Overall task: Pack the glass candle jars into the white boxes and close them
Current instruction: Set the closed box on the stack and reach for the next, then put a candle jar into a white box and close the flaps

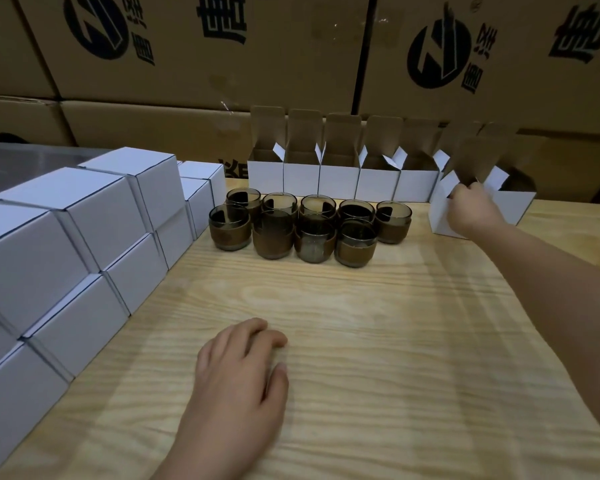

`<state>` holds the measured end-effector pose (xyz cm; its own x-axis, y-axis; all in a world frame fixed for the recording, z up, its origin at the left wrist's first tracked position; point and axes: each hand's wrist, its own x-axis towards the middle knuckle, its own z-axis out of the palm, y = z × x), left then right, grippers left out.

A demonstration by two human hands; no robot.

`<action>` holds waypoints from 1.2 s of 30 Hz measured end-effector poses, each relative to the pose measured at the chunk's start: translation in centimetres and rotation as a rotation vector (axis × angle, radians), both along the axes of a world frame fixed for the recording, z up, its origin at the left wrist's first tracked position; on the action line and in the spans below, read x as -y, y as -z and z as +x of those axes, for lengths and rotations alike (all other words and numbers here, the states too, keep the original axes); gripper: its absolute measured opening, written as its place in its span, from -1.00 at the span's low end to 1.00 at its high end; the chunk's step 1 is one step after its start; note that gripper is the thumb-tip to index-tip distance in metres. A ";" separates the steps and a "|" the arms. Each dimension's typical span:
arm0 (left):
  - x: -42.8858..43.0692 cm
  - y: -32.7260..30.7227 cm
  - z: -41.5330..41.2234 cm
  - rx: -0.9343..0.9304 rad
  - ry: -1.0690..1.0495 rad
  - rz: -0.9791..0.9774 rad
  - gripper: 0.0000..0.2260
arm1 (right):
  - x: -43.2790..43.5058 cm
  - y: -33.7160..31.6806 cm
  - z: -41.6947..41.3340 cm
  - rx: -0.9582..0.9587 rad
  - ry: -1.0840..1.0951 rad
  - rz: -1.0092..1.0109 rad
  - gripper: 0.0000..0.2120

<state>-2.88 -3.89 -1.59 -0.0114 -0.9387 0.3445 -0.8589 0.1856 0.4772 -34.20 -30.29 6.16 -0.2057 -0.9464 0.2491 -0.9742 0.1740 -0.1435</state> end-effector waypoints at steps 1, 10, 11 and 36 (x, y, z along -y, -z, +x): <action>0.0 0.0 0.0 0.003 0.001 0.008 -0.57 | -0.8 0.0 0.3 -0.005 0.003 -0.004 -0.70; 0.1 0.3 0.1 -0.013 0.009 -0.019 -0.77 | -12.0 1.0 4.5 -0.013 -0.058 -0.101 -0.74; 0.1 0.2 0.1 -0.021 0.007 -0.017 -0.77 | -13.6 1.0 5.3 -0.021 -0.071 -0.098 -0.74; -0.2 -2.0 0.0 -0.677 0.110 0.020 -0.32 | -28.0 0.1 20.5 0.601 -0.536 -0.638 -0.85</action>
